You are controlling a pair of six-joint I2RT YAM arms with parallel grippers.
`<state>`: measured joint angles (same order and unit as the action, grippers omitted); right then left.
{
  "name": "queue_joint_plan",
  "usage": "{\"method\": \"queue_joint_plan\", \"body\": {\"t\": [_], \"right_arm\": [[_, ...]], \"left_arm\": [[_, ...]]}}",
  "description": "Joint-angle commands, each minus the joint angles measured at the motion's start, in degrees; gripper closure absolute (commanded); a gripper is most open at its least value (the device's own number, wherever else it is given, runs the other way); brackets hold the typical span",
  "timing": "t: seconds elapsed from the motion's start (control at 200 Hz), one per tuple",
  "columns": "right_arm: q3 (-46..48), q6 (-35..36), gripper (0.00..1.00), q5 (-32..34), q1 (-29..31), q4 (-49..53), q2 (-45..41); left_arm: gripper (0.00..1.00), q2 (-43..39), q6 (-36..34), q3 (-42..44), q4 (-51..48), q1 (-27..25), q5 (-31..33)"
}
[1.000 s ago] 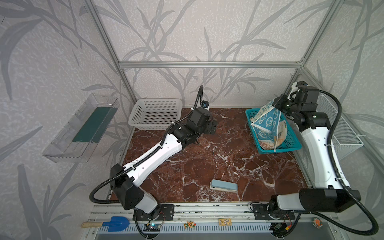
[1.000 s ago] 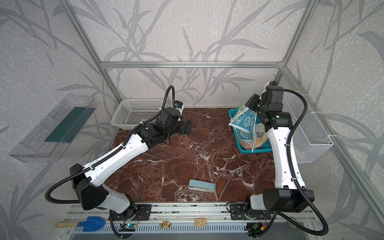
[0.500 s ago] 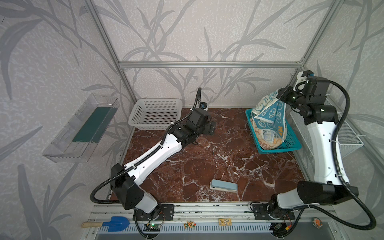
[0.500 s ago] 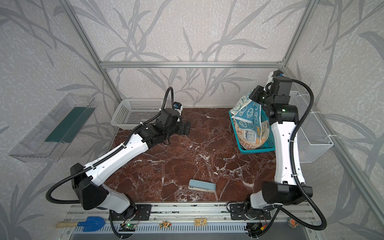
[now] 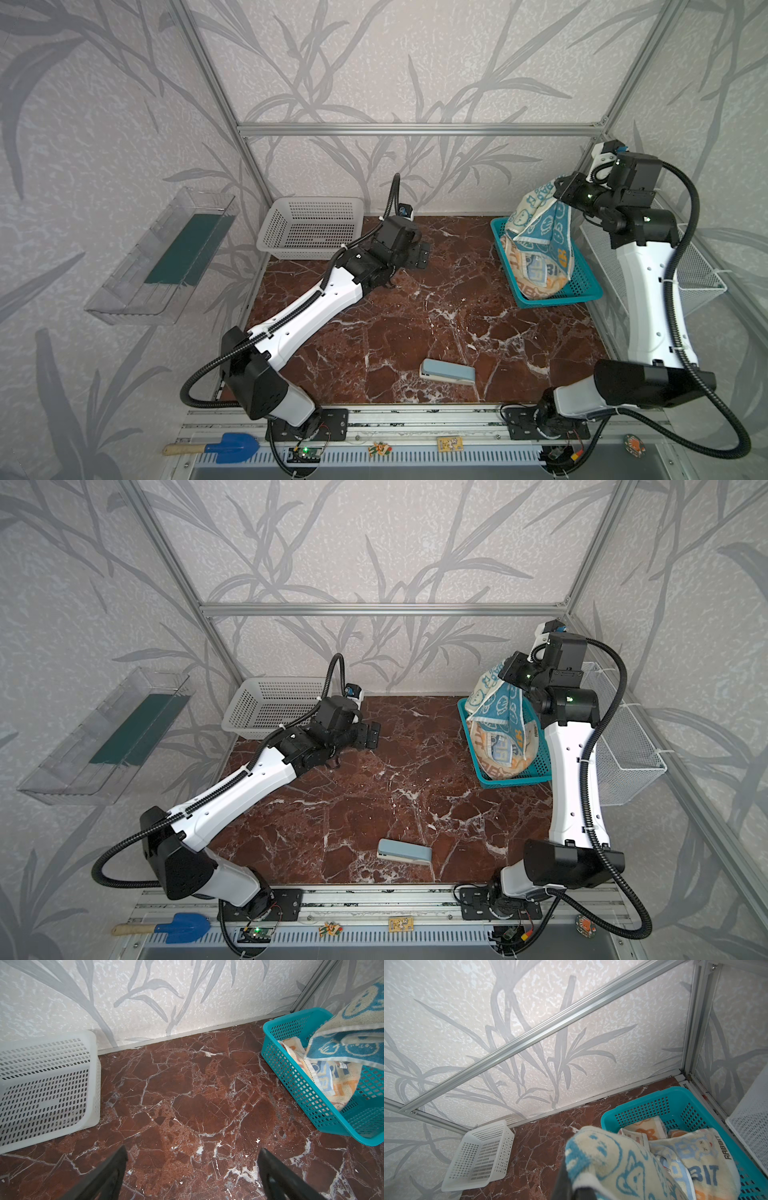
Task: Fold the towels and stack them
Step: 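Lift the bunny-print towel up out of the teal basket with the right gripper, then carry the towel toward the left gripper and drop it on the table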
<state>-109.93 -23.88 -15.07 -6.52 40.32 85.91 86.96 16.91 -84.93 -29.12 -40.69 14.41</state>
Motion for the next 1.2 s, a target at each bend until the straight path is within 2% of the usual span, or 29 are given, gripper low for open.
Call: {"method": "queue_joint_plan", "body": {"t": [0.0,0.28,0.73,0.955,1.045,1.195], "right_arm": [[1.5,1.0,0.99,-1.8,-0.7,0.6,-0.1],[6.1,1.3,0.99,-5.6,-1.0,-1.9,-2.0],[8.5,0.7,1.0,-21.2,-1.0,-9.7,-4.7],[8.1,-1.9,1.0,-25.3,-0.8,-11.4,-4.7],[9.5,-4.4,1.0,-25.9,1.5,-14.1,-4.9],[7.4,-3.2,1.0,-22.6,10.7,-12.9,-3.4]], "left_arm": [[0.01,-1.6,1.5,0.9,-0.5,0.4,-0.3],[0.01,-1.7,2.1,1.3,-0.5,0.7,-0.4],[0.01,-1.9,5.7,1.9,-1.2,3.1,-4.2],[0.01,-2.2,8.0,2.5,-1.2,4.6,-6.7],[0.01,-2.2,8.7,2.9,-1.0,5.2,-6.9],[0.01,-3.1,10.7,3.3,-1.3,7.4,-7.8]]}}
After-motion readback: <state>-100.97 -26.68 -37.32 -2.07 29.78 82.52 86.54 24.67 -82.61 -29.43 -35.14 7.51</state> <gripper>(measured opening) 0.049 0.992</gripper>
